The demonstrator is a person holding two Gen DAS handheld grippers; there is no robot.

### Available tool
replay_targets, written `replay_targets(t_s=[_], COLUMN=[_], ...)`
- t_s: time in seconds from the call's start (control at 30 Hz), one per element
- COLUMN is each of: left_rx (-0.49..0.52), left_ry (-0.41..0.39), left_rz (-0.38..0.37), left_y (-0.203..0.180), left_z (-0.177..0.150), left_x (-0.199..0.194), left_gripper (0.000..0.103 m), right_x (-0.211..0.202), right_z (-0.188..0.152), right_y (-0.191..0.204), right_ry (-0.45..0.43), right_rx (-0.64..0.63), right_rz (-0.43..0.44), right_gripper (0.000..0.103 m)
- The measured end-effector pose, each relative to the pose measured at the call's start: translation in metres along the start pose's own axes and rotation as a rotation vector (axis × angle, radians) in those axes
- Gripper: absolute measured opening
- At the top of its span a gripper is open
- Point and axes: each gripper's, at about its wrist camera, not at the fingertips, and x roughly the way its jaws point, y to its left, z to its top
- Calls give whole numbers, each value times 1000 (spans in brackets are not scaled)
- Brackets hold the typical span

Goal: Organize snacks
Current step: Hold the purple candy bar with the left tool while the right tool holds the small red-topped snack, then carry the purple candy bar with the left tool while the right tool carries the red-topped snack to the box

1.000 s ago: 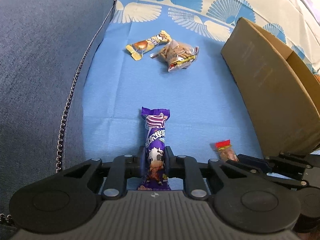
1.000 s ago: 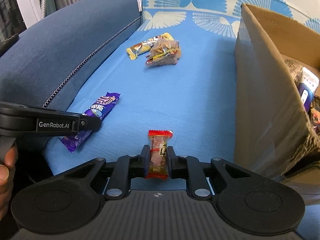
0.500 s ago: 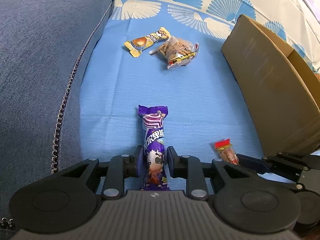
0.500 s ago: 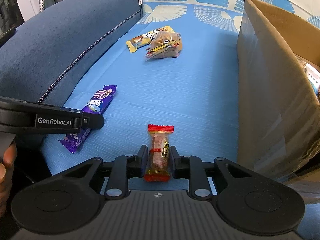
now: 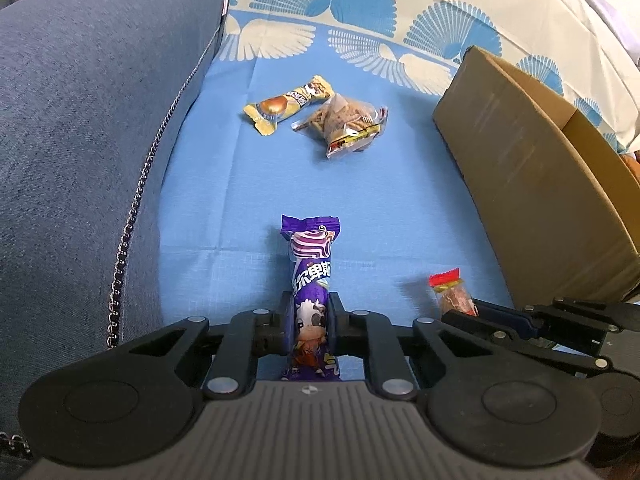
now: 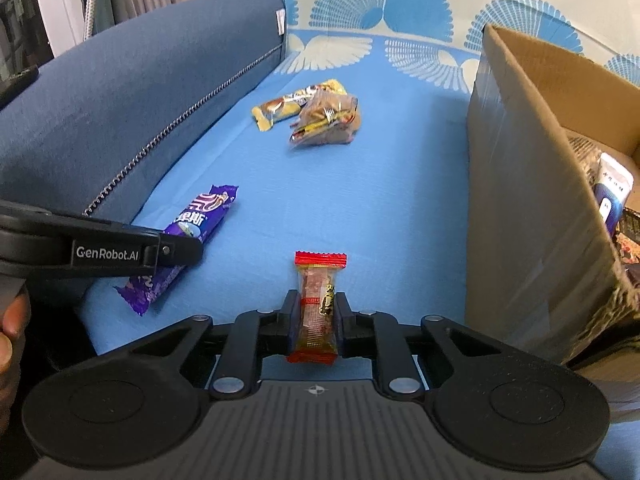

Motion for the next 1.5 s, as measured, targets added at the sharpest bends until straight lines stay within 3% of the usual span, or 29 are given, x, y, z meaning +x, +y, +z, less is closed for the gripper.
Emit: replay_targets(t_s=[0.4,0.8,1.17,1.5], left_rx=[-3,-10,-95,-166], left_ry=[-67,-116,-156,-152], left_rz=[-22,-6,35,57], left_y=[2,-2,0,1], left_z=[-2,-7,-12,-2], left_x=[-16,-30,-56,-74], left_gripper=[17,17,17,17], right_x=[-6,-32,-60,-90], right_z=[4,11,12,28], right_y=[0,1,-19,-33], right_ry=[-43,-152,-225,-342], right_rx=[3,-60,-24,38], right_rz=[10,29,79,132], right_gripper=[18,18,18,18])
